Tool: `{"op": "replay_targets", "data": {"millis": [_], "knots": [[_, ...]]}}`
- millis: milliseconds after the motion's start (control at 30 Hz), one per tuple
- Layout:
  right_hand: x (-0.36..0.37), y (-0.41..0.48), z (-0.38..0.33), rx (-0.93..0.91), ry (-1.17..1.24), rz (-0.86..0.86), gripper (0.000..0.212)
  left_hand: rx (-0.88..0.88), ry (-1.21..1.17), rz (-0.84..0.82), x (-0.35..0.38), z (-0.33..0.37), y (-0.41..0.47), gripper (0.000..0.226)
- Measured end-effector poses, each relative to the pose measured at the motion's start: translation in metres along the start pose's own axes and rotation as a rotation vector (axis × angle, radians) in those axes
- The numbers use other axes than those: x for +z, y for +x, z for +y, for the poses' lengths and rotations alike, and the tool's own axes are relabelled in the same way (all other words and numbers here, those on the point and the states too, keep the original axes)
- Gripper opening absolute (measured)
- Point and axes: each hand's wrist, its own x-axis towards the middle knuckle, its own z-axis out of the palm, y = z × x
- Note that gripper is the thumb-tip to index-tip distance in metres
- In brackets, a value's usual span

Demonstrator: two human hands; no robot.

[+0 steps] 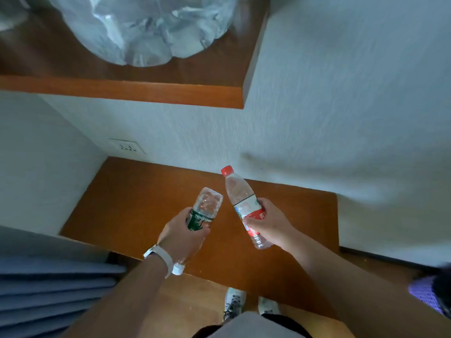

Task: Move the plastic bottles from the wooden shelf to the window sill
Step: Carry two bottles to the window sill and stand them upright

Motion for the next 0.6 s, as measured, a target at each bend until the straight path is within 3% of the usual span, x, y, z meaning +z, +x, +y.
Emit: {"op": "replay_targets", "data": {"millis": [300,600], "knots": [[0.001,-0.030,-0.032,-0.191,-0.013,-0.172,0.054,-0.126,-0.189,0.249,-0.017,0.014,-0.064,0.055],[0.039,-0.058,-0.060,-0.332,-0.026,-0.382,0.057,-0.212,-0.413,0.570,-0.032,0.005,-0.145,0.047]]}}
